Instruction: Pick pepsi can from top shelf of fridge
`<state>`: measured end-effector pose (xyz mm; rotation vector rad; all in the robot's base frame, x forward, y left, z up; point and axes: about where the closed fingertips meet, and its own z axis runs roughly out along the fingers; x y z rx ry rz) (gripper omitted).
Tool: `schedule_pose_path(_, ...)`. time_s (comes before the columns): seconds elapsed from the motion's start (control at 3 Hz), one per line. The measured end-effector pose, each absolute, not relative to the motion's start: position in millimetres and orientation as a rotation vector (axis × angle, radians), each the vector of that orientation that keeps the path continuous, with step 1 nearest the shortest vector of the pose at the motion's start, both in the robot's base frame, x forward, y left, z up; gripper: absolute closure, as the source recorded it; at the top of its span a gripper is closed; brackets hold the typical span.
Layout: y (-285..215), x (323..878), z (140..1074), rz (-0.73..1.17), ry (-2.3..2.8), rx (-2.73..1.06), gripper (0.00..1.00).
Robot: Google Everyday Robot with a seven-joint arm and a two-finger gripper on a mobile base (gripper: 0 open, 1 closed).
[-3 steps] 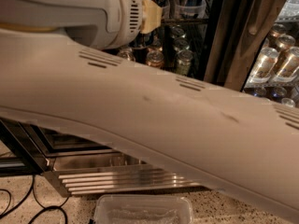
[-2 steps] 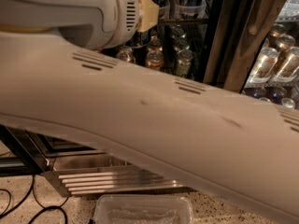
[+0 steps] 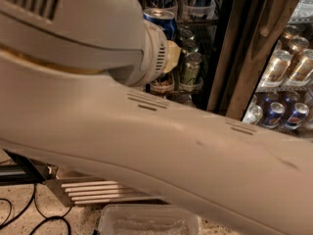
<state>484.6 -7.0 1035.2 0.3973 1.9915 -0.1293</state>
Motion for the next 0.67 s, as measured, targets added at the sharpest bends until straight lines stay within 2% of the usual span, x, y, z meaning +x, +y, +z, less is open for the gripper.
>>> schedule_pose_path(0.33,-23.1,474.2,1016.3,-0.120,2.041,0.450,1.00)
schedule_pose_path(0.67,-18.8,463.6,988.3,-0.111,2.118,0.431,1.00)
